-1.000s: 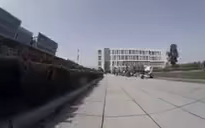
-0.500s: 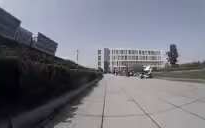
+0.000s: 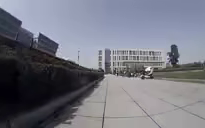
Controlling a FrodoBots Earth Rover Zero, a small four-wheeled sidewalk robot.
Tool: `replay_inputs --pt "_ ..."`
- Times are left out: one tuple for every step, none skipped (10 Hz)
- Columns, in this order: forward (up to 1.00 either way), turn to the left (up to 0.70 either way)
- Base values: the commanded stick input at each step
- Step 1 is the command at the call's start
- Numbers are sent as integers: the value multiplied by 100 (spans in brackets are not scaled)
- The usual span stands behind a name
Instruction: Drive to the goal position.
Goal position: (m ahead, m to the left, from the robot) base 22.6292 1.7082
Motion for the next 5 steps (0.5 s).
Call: replay_inputs --pt "70 -2" --pt "70 -2" --pt "70 -2" --pt "70 -2" --pt "70 -2"
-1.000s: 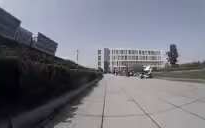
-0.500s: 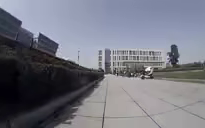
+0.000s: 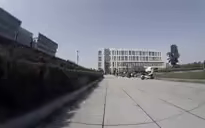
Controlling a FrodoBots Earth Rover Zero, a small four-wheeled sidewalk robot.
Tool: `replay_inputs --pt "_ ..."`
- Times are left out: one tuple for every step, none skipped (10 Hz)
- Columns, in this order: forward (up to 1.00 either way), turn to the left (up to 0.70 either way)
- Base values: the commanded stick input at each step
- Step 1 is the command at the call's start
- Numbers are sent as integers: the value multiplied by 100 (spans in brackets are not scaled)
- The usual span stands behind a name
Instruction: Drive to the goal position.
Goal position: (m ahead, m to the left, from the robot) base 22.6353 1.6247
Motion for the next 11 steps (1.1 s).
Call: replay_inputs --pt "70 -2" --pt "70 -2" --pt "70 -2" --pt "70 -2" --pt "70 -2" --pt "70 -2" --pt "70 -2" --pt "70 -2" --pt "70 -2" --pt "70 -2" --pt "70 -2"
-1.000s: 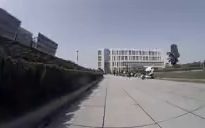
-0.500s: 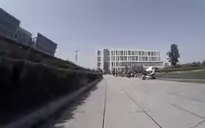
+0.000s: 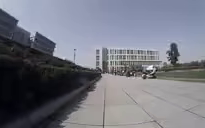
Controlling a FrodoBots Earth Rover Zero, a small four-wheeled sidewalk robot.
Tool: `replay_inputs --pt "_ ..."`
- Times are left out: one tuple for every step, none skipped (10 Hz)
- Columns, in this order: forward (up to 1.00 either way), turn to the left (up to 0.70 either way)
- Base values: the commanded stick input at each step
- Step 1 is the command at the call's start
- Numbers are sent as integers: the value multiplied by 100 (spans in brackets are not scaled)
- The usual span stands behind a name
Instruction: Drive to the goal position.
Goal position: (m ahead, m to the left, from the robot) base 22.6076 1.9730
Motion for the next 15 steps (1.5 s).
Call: replay_inputs --pt "80 -2" --pt "85 -2" --pt "85 -2" --pt "85 -2" --pt "85 -2" --pt "85 -2" --pt "85 -2" --pt "85 -2" --pt "85 0" --pt "85 13" --pt "85 24" --pt "85 24" --pt "85 1" --pt "85 0" --pt "85 0"
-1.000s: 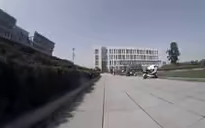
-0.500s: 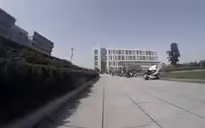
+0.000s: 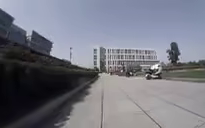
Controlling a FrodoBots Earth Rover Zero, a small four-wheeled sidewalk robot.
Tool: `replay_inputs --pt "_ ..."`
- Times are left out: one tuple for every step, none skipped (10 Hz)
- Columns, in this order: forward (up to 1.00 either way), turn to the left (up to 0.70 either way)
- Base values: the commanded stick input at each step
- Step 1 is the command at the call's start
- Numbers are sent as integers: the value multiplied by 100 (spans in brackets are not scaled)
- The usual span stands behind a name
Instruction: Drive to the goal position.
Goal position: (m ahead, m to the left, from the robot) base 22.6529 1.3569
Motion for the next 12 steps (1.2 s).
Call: replay_inputs --pt "85 0" --pt "85 0" --pt "85 0" --pt "85 0" --pt "85 0" --pt "85 0" --pt "85 7" --pt "85 0" --pt "85 0" --pt "85 0" --pt "85 0" --pt "85 0"
